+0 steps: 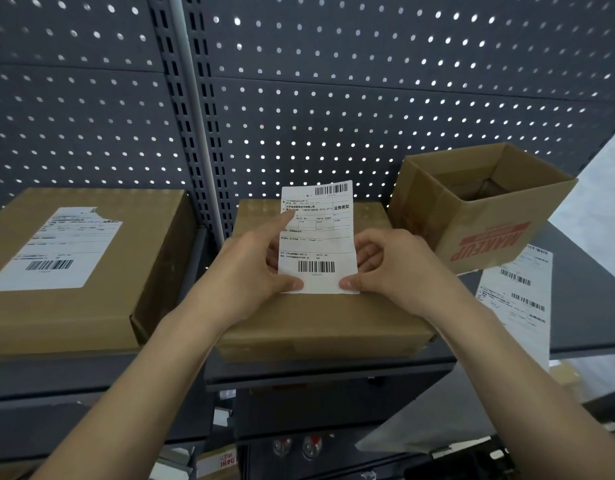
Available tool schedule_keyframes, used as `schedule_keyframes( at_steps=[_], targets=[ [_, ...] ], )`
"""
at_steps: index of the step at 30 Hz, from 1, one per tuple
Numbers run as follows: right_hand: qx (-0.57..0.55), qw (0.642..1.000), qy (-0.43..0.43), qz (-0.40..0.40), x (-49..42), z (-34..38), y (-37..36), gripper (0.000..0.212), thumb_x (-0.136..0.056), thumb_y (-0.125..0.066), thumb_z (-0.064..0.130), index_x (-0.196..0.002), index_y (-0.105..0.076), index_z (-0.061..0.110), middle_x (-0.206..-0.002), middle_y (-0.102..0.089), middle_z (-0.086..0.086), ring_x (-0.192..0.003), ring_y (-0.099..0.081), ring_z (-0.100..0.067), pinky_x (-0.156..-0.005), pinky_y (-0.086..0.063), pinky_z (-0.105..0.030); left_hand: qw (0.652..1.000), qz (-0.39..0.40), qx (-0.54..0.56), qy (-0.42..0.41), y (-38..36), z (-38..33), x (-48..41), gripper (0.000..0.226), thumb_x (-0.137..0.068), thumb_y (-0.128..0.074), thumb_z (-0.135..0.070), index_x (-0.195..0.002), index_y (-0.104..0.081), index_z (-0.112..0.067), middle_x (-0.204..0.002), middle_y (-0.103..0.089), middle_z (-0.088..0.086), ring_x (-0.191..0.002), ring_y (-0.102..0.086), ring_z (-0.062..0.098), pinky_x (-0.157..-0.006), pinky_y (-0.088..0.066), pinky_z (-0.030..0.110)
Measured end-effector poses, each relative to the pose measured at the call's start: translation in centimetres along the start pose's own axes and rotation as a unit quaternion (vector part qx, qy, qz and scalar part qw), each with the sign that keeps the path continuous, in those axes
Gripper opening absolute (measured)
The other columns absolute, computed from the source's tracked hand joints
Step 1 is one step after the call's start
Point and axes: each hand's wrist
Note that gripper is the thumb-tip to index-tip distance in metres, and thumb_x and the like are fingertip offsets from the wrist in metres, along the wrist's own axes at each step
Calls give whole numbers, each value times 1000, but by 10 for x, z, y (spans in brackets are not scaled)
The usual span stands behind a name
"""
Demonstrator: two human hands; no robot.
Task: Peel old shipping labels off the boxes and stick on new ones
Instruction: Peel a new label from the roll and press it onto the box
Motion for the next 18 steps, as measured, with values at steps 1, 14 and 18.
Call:
schedule_keyframes(
  at_steps=[1, 14, 18],
  targets=[
    [17, 1000, 3, 0, 1, 1, 0, 44, -70, -87, 27, -110, -67, 28, -89, -66, 15, -77, -62, 2, -67, -49, -11, 1000, -2, -13, -1, 0, 1, -1, 101, -71, -85, -13, -151, -28, -34, -93, -63, -18, -81, -59, -10, -70, -46, 3],
    [61, 998, 4, 1, 8, 6, 0, 107, -69, -85, 42, -152, -17, 42, -117, -40, 15, -97, -41, -3, -85, -35, -24, 995, -8, -98, -26, -7, 9, -7, 98, -72, -81, -43, -151, -22, -41, -140, -37, -13, -126, -36, 7, -99, -36, 26],
    [62, 998, -11, 8, 6, 0, 7, 100, -70, -85, 38, -150, -25, 43, -116, -38, 17, -87, -41, 4, -84, -34, -24, 992, 14, -123, -13, 2, 19, -10, 93, -72, -78, -49, -150, -29, -36, -144, -35, -13, -134, -30, 9, -108, -32, 31]
  ],
)
Point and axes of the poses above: each hand's wrist, its own x-axis away from the middle knuckle, its own y-axis out of the back of the hand, z = x × y
